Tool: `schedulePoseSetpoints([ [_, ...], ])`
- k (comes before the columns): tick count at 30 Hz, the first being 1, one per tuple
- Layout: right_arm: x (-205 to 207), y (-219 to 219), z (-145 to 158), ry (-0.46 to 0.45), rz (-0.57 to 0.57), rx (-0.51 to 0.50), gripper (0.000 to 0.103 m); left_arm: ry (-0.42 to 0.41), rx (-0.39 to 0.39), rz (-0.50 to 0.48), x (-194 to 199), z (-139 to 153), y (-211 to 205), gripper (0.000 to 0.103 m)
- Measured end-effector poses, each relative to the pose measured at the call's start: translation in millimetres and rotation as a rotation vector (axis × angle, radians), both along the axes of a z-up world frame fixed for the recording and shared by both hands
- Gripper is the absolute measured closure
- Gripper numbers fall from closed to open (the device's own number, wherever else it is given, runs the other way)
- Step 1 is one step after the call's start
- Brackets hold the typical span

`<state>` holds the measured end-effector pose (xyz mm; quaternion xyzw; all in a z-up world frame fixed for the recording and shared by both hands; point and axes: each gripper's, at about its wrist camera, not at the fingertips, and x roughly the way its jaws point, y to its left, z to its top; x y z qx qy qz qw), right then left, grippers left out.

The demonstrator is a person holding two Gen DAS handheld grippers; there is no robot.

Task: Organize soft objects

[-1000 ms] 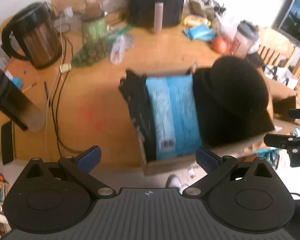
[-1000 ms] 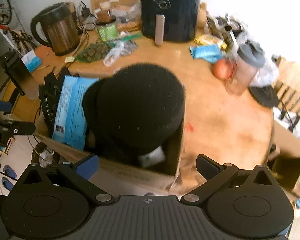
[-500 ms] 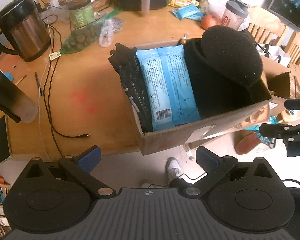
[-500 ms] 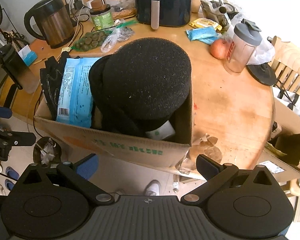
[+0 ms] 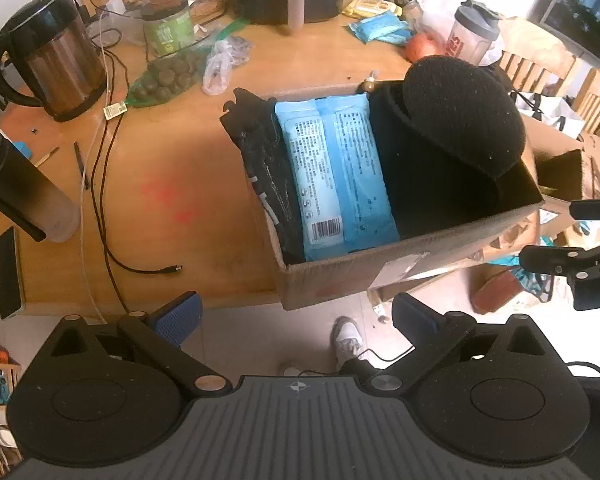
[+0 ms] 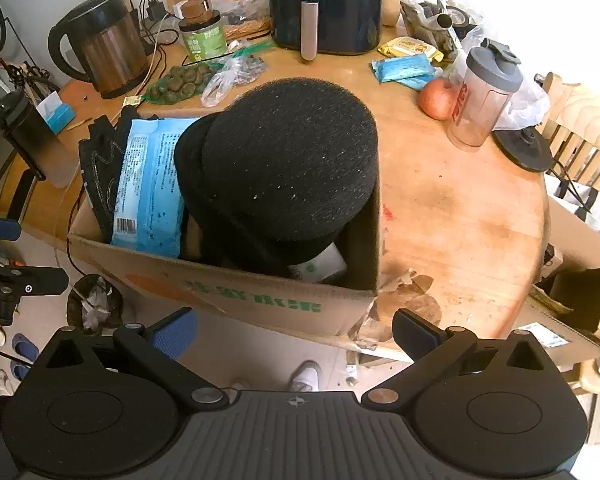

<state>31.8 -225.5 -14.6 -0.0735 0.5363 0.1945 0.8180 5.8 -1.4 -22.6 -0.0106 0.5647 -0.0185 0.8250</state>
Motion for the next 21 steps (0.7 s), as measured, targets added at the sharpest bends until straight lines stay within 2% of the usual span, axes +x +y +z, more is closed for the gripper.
schedulePoseSetpoints([
  [21,11.6,-8.0,4.3,-0.017,-0.003,0.012,0.000,-0.018,0.012,0.020,7.6,4.3,-4.9,0.000],
])
